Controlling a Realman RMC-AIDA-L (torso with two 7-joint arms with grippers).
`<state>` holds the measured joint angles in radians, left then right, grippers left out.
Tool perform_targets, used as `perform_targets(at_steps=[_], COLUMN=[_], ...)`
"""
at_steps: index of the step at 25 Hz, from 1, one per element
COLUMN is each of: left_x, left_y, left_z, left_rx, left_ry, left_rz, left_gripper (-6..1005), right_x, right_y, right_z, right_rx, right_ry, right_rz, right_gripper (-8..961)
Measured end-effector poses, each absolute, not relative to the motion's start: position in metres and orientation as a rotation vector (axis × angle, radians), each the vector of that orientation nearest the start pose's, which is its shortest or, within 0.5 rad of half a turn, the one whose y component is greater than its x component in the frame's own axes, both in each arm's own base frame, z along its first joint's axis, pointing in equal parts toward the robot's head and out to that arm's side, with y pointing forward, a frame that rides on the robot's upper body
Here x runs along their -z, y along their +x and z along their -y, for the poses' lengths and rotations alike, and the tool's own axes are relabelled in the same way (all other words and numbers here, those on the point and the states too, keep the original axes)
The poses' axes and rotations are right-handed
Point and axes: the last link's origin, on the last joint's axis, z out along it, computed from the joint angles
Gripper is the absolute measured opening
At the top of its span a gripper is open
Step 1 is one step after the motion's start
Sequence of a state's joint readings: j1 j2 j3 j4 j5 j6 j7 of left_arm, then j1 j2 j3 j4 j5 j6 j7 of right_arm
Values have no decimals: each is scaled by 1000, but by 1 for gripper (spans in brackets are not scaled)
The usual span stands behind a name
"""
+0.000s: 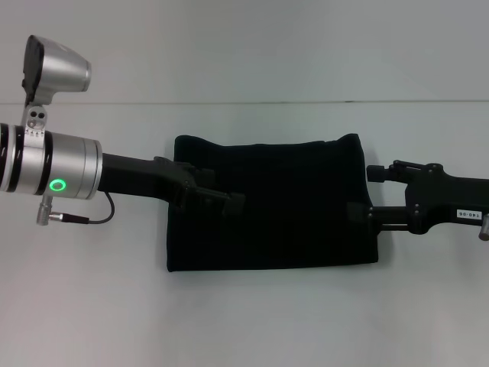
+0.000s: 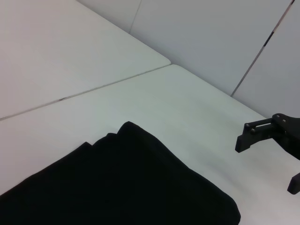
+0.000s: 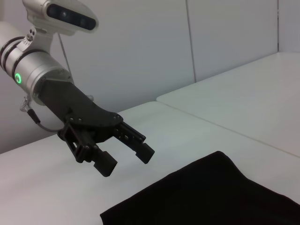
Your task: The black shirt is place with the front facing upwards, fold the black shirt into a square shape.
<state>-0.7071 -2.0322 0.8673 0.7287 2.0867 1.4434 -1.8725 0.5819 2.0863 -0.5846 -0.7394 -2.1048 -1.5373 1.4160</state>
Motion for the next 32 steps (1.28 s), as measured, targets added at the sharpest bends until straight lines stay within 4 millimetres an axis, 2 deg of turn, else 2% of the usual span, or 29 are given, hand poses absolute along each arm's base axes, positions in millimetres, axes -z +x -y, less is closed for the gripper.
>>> perform_targets(at_steps=[32], left_x=[-4], left_y=[-211], left_z=[-386], left_rx=[436], left_ry=[-2774], left_rz=[921], left_gripper=[952], right_x=[-16], right_y=[252], right_z=[-362], right_rx=[-589], right_ry=[-2652], right_rz=[-597], right_gripper=[915])
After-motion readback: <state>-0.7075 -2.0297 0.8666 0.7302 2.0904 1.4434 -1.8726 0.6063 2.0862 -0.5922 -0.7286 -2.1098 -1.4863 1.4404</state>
